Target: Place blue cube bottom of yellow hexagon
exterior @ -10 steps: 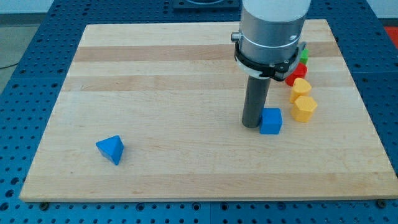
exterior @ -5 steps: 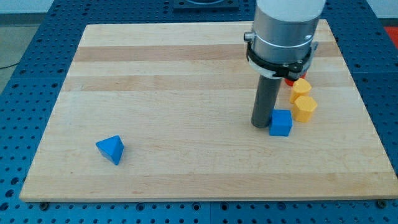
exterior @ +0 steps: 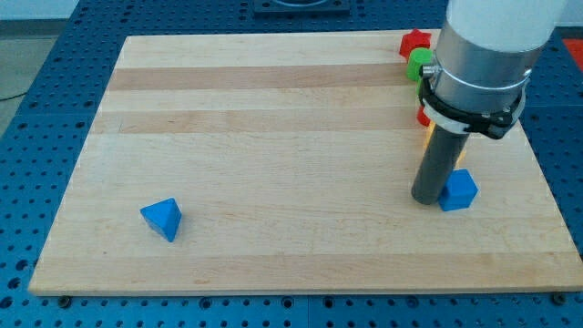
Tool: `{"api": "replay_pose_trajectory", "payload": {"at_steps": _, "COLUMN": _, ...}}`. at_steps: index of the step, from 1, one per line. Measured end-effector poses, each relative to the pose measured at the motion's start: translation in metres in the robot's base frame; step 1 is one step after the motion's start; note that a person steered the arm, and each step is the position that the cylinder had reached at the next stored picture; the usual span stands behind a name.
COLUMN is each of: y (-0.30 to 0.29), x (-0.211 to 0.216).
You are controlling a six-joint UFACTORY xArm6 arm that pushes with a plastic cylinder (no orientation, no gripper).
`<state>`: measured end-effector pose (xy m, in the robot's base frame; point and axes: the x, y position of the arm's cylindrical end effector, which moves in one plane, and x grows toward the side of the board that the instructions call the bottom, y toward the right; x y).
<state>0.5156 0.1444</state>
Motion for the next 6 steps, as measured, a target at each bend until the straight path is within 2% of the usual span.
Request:
{"api": "replay_pose_trajectory", "payload": {"at_steps": 5, "y": 0.007, "x": 0.0}}
{"api": "replay_pose_trajectory", "payload": {"at_steps": 6, "y": -0.011, "x": -0.002}}
